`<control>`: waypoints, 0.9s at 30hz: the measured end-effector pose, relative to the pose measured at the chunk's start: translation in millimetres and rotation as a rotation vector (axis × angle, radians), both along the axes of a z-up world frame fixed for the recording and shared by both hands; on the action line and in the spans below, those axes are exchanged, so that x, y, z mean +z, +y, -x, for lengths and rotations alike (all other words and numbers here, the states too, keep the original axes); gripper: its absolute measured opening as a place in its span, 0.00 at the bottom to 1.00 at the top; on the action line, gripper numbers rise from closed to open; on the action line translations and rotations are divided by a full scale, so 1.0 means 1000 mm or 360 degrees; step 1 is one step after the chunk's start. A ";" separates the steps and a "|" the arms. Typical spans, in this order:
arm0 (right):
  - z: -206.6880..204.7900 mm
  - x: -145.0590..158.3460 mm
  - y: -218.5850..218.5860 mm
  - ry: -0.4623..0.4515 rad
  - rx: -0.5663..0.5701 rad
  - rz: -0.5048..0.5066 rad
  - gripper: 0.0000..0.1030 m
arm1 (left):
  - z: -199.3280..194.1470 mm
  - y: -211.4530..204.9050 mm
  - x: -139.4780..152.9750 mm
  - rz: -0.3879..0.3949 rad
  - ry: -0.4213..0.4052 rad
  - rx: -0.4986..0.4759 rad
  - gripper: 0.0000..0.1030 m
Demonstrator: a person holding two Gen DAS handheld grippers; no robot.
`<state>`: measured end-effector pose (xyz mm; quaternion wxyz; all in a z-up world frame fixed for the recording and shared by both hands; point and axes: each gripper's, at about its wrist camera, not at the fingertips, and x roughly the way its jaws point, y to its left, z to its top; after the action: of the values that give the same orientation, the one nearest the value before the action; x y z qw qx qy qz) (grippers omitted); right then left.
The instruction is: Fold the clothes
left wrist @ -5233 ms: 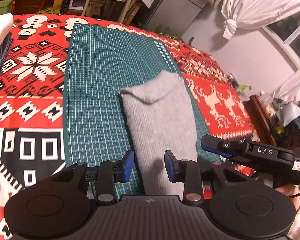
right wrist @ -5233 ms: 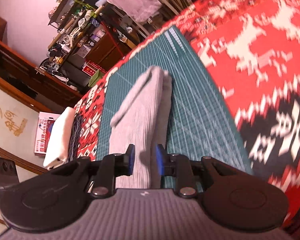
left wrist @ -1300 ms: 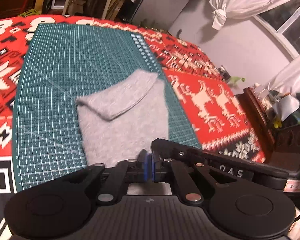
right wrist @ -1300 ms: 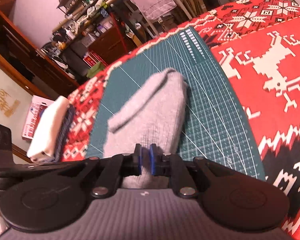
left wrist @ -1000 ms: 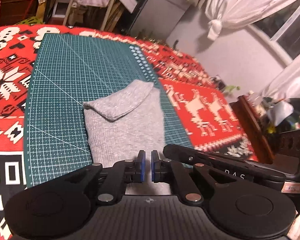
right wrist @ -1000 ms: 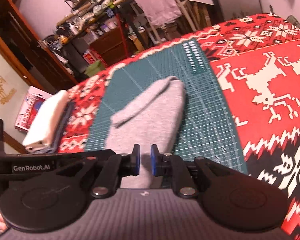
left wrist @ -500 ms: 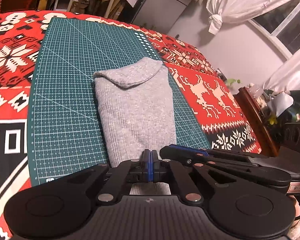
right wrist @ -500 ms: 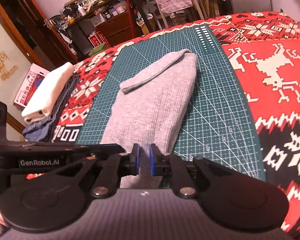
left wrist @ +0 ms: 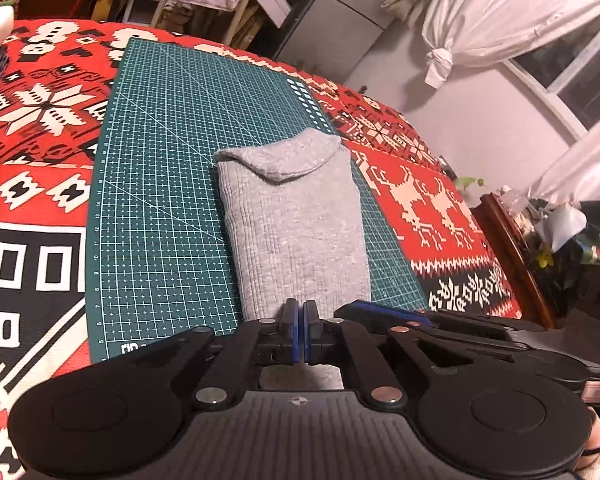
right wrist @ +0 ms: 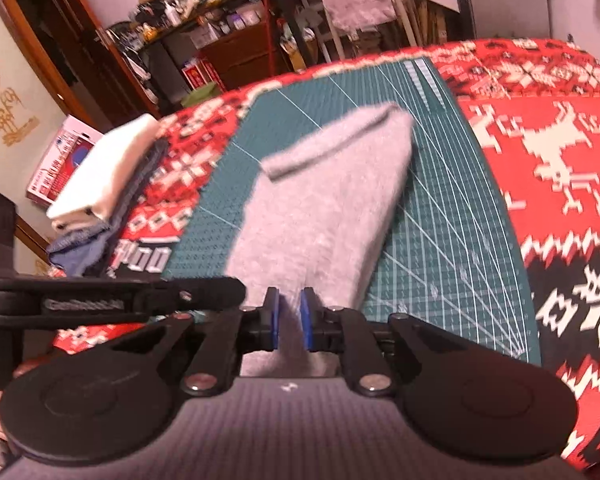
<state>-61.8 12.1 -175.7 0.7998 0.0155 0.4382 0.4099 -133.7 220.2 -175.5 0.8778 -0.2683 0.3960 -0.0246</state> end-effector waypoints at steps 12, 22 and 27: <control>0.017 0.009 -0.018 -0.0039 0.0039 -0.0030 0.13 | 0.014 -0.017 0.007 -0.0158 0.0010 -0.0098 0.04; 0.023 0.000 -0.021 -0.0011 0.0085 0.0039 0.13 | 0.021 -0.022 0.000 -0.0181 0.0074 -0.0123 0.04; 0.035 0.005 -0.030 -0.0007 0.0114 0.0068 0.14 | 0.030 -0.034 0.000 -0.0244 0.0130 -0.0149 0.04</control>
<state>-96.9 -17.7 -170.9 0.7858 -0.0182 0.4453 0.4289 -163.9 186.0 -175.3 0.8769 -0.1822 0.4442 -0.0242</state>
